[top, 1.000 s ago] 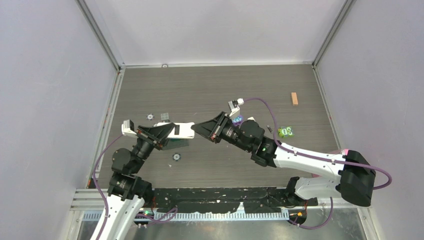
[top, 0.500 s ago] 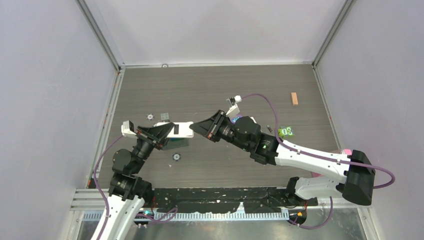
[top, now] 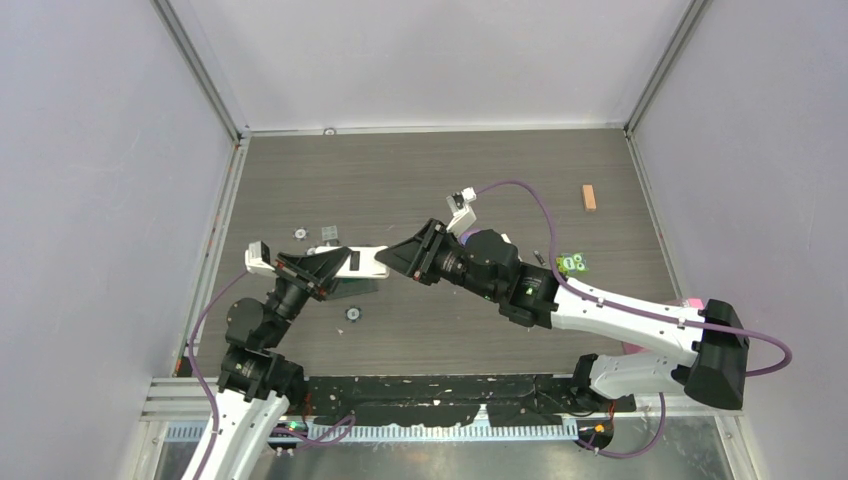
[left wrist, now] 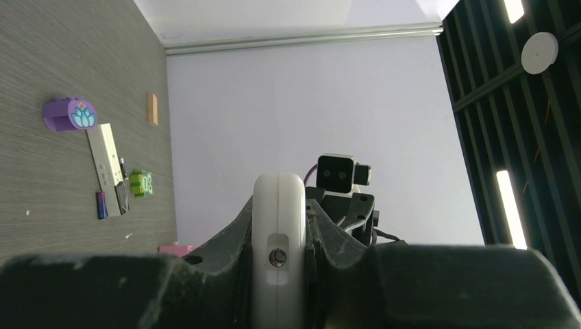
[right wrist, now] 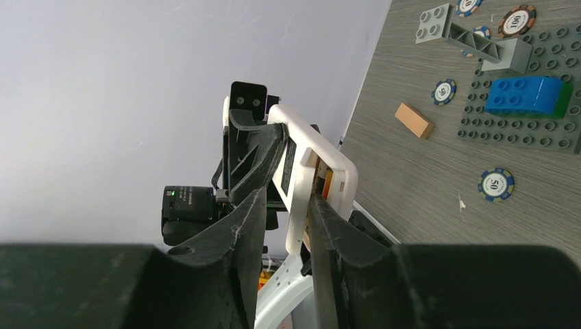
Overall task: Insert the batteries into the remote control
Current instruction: Load the battery cover into the remote control.
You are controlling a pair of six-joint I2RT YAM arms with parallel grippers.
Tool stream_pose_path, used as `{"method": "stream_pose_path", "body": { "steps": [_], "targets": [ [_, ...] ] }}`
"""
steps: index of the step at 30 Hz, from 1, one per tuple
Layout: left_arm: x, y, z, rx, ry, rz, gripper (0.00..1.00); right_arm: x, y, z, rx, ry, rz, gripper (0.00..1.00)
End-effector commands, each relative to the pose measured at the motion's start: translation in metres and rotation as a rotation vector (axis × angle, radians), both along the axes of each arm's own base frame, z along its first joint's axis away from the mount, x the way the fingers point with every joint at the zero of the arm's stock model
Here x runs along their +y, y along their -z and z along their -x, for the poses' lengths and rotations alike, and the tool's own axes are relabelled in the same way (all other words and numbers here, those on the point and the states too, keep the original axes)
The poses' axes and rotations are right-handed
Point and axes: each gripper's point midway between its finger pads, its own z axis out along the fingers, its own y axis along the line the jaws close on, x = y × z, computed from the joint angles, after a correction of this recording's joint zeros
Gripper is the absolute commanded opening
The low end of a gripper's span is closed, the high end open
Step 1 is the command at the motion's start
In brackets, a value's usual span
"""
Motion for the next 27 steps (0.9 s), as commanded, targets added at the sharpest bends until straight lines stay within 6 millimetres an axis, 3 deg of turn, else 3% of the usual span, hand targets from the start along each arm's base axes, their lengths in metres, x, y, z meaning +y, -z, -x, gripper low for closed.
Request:
{"method": "stream_pose_path", "body": {
  "steps": [1,15,27],
  "targets": [
    [0.003,-0.041,0.015,-0.136,0.014,0.069,0.00,-0.003,0.007,0.002,-0.020,-0.004,0.074,0.37],
    [0.003,-0.036,0.012,-0.121,0.008,0.058,0.00,-0.016,-0.019,0.004,-0.051,-0.005,0.034,0.42],
    [0.001,-0.038,0.012,-0.124,0.020,0.059,0.00,-0.013,-0.012,0.000,-0.049,-0.012,0.061,0.42]
  ]
}}
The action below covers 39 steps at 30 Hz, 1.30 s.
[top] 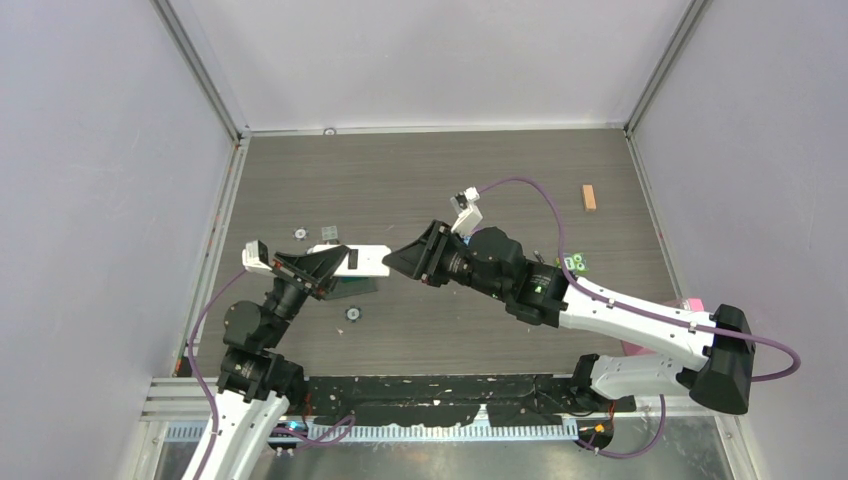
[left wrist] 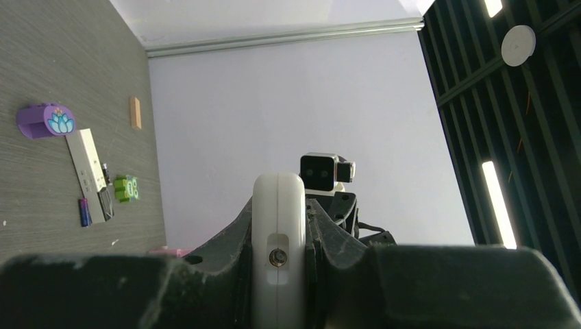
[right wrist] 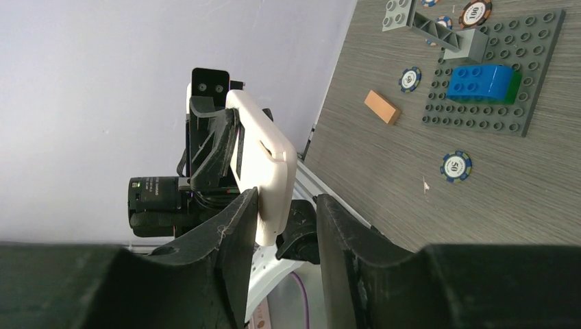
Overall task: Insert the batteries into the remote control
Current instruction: Load the battery cover into the remote control.
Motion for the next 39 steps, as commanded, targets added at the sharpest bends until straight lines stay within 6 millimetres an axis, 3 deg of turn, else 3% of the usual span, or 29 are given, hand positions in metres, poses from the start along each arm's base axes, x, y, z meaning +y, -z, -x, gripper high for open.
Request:
{"method": "stream_pose_path", "body": {
  "steps": [1,16,27,39],
  "targets": [
    [0.000,-0.029,0.010,-0.089,0.021,0.041,0.00,0.002,-0.020,-0.002,-0.038,-0.009,-0.030,0.42],
    [-0.004,-0.025,0.016,-0.022,0.057,0.026,0.00,0.008,-0.005,-0.009,-0.048,-0.012,-0.015,0.42],
    [-0.010,-0.008,0.015,0.119,0.104,0.045,0.00,0.011,0.005,-0.016,-0.047,0.017,-0.025,0.39],
    [-0.004,0.016,0.007,0.220,0.047,0.025,0.00,0.012,-0.010,-0.006,-0.034,-0.035,-0.138,0.60]
  ]
}}
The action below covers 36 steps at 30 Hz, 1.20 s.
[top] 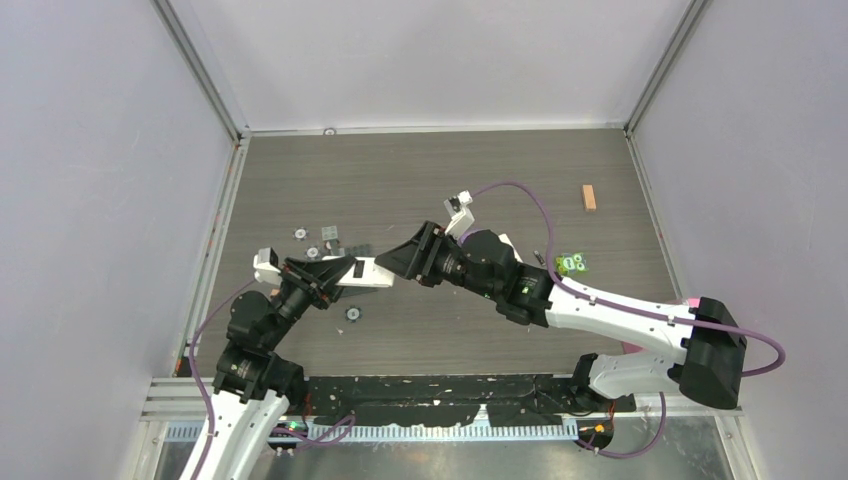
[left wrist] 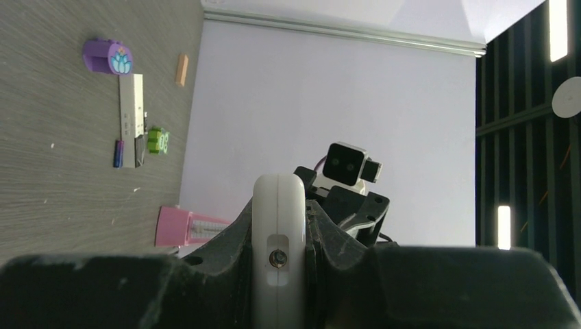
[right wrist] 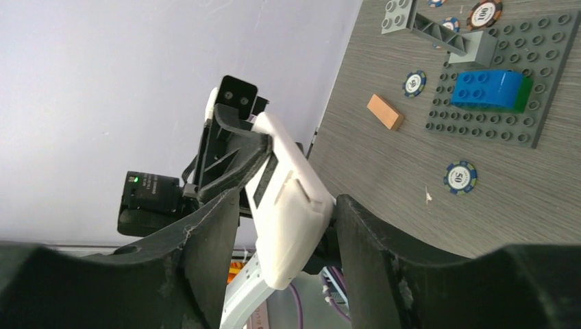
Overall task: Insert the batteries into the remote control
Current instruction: Load the battery cover into the remote control.
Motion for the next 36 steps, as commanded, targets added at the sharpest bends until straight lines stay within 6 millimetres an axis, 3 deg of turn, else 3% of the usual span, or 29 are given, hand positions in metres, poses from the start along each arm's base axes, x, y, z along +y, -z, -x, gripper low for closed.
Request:
{"method": "stream_pose_path", "body": {
  "steps": [1,5,13,15,21,27,32,36],
  "targets": [
    [0.005,-0.017,0.003,-0.018,-0.022,0.021,0.00,0.000,-0.029,0.002,-0.027,-0.020,-0.116,0.61],
    [0.008,-0.014,0.001,0.002,-0.046,0.033,0.00,0.005,-0.029,0.017,-0.020,-0.109,-0.142,0.62],
    [0.007,-0.017,0.000,0.004,-0.042,0.048,0.00,0.008,-0.019,0.022,0.000,-0.144,-0.141,0.60],
    [0.007,-0.020,0.001,-0.004,-0.039,0.052,0.00,0.010,-0.018,0.021,0.007,-0.145,-0.144,0.57],
    [0.004,-0.024,0.007,-0.027,-0.007,0.056,0.00,0.016,-0.011,0.016,0.043,-0.137,-0.158,0.33],
    [0.000,-0.027,0.014,-0.056,0.026,0.058,0.00,0.019,-0.008,0.010,0.064,-0.125,-0.154,0.25],
    [0.000,-0.026,0.017,-0.071,0.032,0.039,0.00,0.019,-0.009,0.007,0.066,-0.129,-0.168,0.29],
    [0.000,-0.026,0.017,-0.084,0.033,0.024,0.00,0.018,-0.008,0.007,0.057,-0.131,-0.167,0.43]
  ]
}}
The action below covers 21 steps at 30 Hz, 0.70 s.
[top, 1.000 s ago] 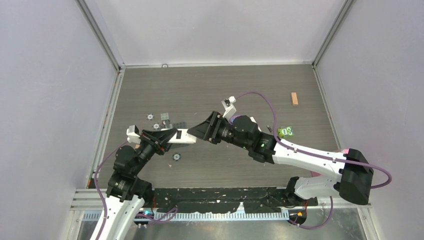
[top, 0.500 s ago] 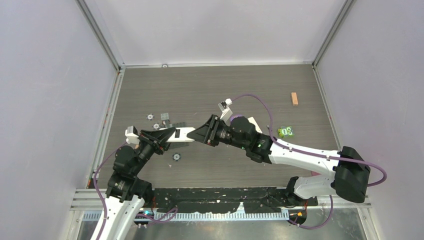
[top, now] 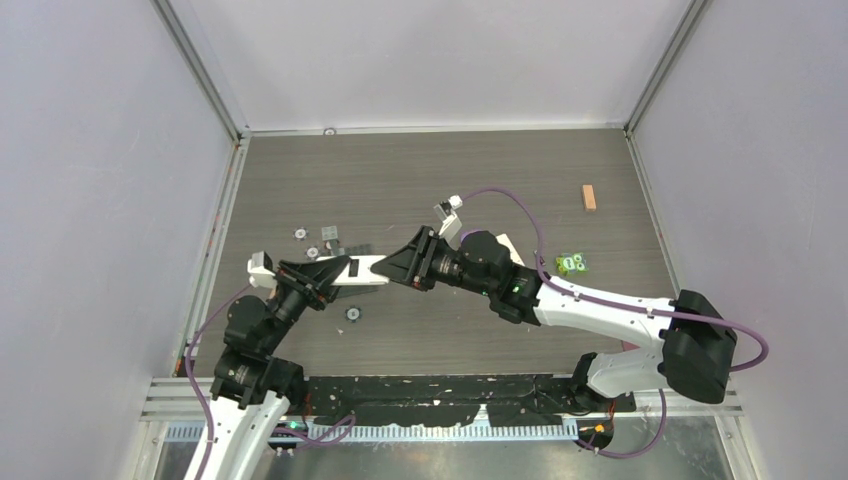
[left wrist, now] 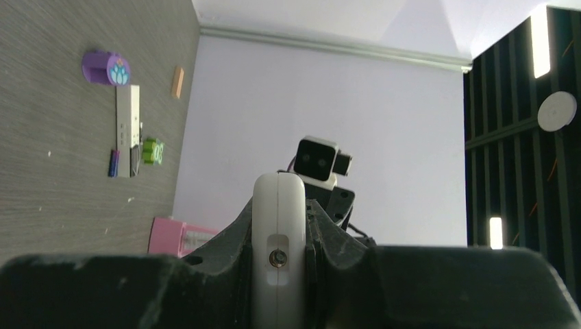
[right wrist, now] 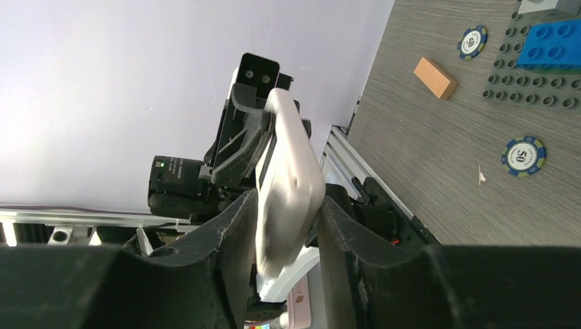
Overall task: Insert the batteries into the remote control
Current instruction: Load the battery cover into the remote control.
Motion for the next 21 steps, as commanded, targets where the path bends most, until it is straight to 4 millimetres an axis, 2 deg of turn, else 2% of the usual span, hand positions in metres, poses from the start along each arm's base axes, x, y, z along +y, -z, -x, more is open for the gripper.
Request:
{"method": "stream_pose_path", "body": {
  "steps": [1,4,11,15,21],
  "targets": [
    [-0.012,-0.027,0.018,-0.101,0.103,0.008,0.00,0.004,-0.015,-0.005,-0.051,0.005,-0.046,0.44],
    [-0.014,-0.029,0.017,-0.102,0.110,0.007,0.00,0.004,-0.012,-0.005,-0.056,0.001,-0.036,0.48],
    [-0.013,-0.028,0.017,-0.102,0.105,0.001,0.00,0.004,-0.011,-0.005,-0.064,0.001,-0.035,0.49],
    [-0.012,-0.024,0.014,-0.089,0.094,-0.004,0.00,0.001,-0.020,-0.001,-0.102,-0.013,-0.051,0.62],
    [-0.010,-0.019,0.009,-0.055,0.075,-0.001,0.00,-0.005,-0.028,0.007,-0.196,-0.052,-0.016,0.73]
  ]
}}
